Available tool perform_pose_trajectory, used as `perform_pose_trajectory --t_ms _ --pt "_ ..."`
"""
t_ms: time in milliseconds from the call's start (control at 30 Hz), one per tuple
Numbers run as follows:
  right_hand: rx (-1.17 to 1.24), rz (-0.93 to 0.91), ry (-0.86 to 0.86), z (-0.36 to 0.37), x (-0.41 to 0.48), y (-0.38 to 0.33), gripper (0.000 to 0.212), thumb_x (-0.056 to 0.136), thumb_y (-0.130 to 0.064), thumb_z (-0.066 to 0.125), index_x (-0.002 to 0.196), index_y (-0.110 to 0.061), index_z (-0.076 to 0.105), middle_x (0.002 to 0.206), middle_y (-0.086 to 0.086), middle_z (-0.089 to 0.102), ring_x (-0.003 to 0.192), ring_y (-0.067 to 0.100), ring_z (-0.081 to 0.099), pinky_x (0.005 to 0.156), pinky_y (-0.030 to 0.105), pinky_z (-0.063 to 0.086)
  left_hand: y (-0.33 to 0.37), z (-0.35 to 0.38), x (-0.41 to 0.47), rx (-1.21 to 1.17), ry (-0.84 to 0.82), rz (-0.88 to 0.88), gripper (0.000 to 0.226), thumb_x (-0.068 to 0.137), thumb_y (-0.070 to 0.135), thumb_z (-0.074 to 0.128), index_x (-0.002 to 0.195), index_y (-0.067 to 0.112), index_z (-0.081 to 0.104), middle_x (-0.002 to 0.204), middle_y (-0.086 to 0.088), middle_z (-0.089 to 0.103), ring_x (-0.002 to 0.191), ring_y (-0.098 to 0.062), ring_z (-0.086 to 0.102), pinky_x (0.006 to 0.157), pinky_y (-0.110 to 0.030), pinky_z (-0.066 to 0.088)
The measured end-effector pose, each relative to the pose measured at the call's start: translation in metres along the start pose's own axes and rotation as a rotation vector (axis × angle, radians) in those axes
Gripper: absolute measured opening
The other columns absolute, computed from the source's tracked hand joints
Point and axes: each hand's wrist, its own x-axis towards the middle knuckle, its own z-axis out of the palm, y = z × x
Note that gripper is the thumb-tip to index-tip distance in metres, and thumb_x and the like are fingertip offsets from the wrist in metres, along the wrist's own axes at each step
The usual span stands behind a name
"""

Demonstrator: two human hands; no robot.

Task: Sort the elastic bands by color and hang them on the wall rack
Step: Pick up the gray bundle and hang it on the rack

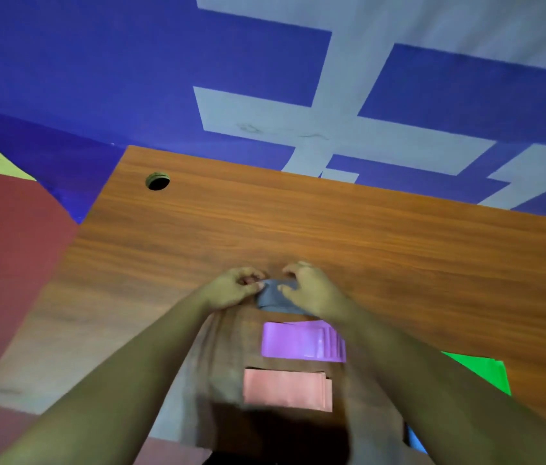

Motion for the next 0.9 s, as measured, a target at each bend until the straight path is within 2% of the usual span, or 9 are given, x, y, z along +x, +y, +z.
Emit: perform_pose_trajectory --t_ms 67,133,233,300,400,433,633,733,900 --pt "-0.016 0.040 -0.024 0.005 0.005 -0.001 0.046 0.090 -0.027 0.062 0.131 -0.008 0.057 0.132 0.013 0.058 0.129 0.025 0.049 0.107 0.027 0.033 -0.002 -0.003 0.001 0.045 -0.057 -0.009 0.029 0.092 0.017 0.064 0.120 0.012 0.065 0.097 -0.004 0.064 0.088 -0.012 0.058 0.085 -0.024 0.047" --pt "-0.042 0.083 -0.040 0.012 0.008 -0.001 0.044 0.089 -0.031 0.061 0.130 -0.015 0.059 0.130 0.009 0.059 0.126 0.026 0.051 0.106 0.031 0.037 -0.005 -0.006 0.005 0.066 -0.083 -0.017 0.032 0.091 0.009 0.064 0.123 0.011 0.063 0.099 -0.006 0.061 0.087 -0.013 0.057 0.083 -0.021 0.045" --pt "-0.111 0.107 -0.013 0.020 0.008 0.001 0.044 0.090 -0.034 0.059 0.132 -0.022 0.057 0.129 0.004 0.057 0.125 0.026 0.048 0.103 0.029 0.033 -0.010 -0.005 0.008 0.061 -0.096 0.003 0.031 0.091 0.005 0.063 0.121 0.011 0.064 0.093 0.001 0.057 0.077 0.003 0.055 0.078 -0.012 0.042" --pt "-0.151 0.109 0.006 0.023 0.009 0.001 0.044 0.092 -0.035 0.056 0.135 -0.025 0.055 0.130 0.002 0.053 0.125 0.025 0.044 0.100 0.028 0.029 -0.011 -0.005 0.011 0.054 -0.093 0.025 0.026 0.089 0.003 0.064 0.114 0.012 0.066 0.086 0.007 0.053 0.072 0.008 0.054 0.076 -0.009 0.041" --pt "-0.185 0.101 0.031 0.027 0.007 0.000 0.043 0.091 -0.036 0.057 0.133 -0.027 0.056 0.125 0.001 0.051 0.120 0.024 0.042 0.098 0.030 0.028 -0.013 0.000 0.014 0.082 -0.058 0.047 0.025 0.084 0.005 0.069 0.103 0.021 0.064 0.089 -0.001 0.052 0.078 -0.008 0.052 0.079 -0.021 0.042" --pt "-0.195 0.102 0.038 0.029 0.007 -0.001 0.040 0.090 -0.036 0.058 0.129 -0.028 0.058 0.122 0.001 0.050 0.118 0.024 0.042 0.097 0.032 0.029 -0.015 0.001 0.015 0.112 -0.049 0.060 0.025 0.083 0.006 0.070 0.103 0.020 0.064 0.092 -0.004 0.052 0.080 -0.013 0.052 0.080 -0.022 0.040" --pt "-0.201 0.077 0.032 0.028 -0.001 -0.006 0.023 0.088 -0.031 0.057 0.110 -0.028 0.063 0.119 -0.005 0.048 0.118 0.018 0.039 0.086 0.032 0.019 -0.007 0.001 0.013 0.303 -0.095 0.068 0.028 0.078 0.017 0.076 0.104 0.013 0.067 0.101 -0.011 0.050 0.102 -0.024 0.049 0.095 -0.030 0.041" --pt "-0.150 0.054 0.027 0.013 -0.005 -0.010 0.020 0.086 -0.030 0.062 0.106 -0.027 0.065 0.116 -0.008 0.050 0.118 0.014 0.040 0.086 0.031 0.019 0.010 -0.002 0.008 0.321 -0.098 0.054 0.027 0.079 0.017 0.076 0.104 0.015 0.067 0.105 -0.009 0.048 0.109 -0.023 0.043 0.098 -0.030 0.038" --pt "-0.080 0.020 -0.005 -0.042 -0.016 -0.020 0.016 0.085 -0.028 0.064 0.100 -0.026 0.064 0.108 -0.009 0.061 0.116 0.010 0.051 0.099 0.036 0.026 0.063 -0.023 0.000 0.311 -0.064 0.123 0.024 0.079 0.018 0.077 0.101 0.018 0.069 0.102 0.001 0.044 0.105 -0.015 0.039 0.098 -0.024 0.032"
